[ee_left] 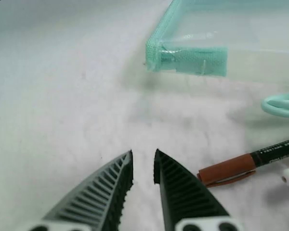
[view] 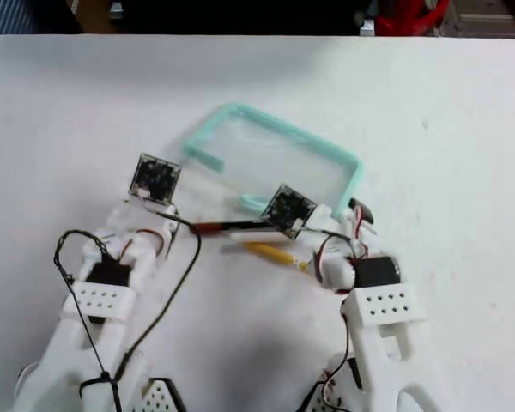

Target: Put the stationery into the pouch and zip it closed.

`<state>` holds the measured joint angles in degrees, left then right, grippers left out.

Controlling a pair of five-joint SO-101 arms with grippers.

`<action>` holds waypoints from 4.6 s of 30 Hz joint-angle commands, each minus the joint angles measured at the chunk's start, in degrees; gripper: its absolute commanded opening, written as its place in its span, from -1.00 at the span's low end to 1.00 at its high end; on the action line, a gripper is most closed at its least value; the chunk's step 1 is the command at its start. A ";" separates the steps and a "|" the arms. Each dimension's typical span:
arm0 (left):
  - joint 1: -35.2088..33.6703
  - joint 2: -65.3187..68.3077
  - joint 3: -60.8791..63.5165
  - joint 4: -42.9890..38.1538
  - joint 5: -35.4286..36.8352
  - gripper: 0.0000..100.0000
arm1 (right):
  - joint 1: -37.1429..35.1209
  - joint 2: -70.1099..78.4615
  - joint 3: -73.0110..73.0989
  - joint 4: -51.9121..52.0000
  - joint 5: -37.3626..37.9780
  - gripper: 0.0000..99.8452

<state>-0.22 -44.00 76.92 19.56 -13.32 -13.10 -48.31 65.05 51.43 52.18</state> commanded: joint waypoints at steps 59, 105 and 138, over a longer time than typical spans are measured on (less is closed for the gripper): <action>-0.13 -0.40 -1.49 -1.41 -0.44 -0.81 | 0.31 23.25 0.09 -31.16 0.09 -0.90; -2.59 -0.40 -4.13 4.40 2.20 -0.80 | -2.68 18.59 -57.14 20.26 -26.90 -0.96; 4.35 -19.65 -4.40 16.26 7.03 -0.56 | -20.09 44.97 -115.08 46.81 -50.64 -0.97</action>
<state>2.42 -51.91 73.41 32.22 -7.96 -31.12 -2.86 -46.07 98.20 3.38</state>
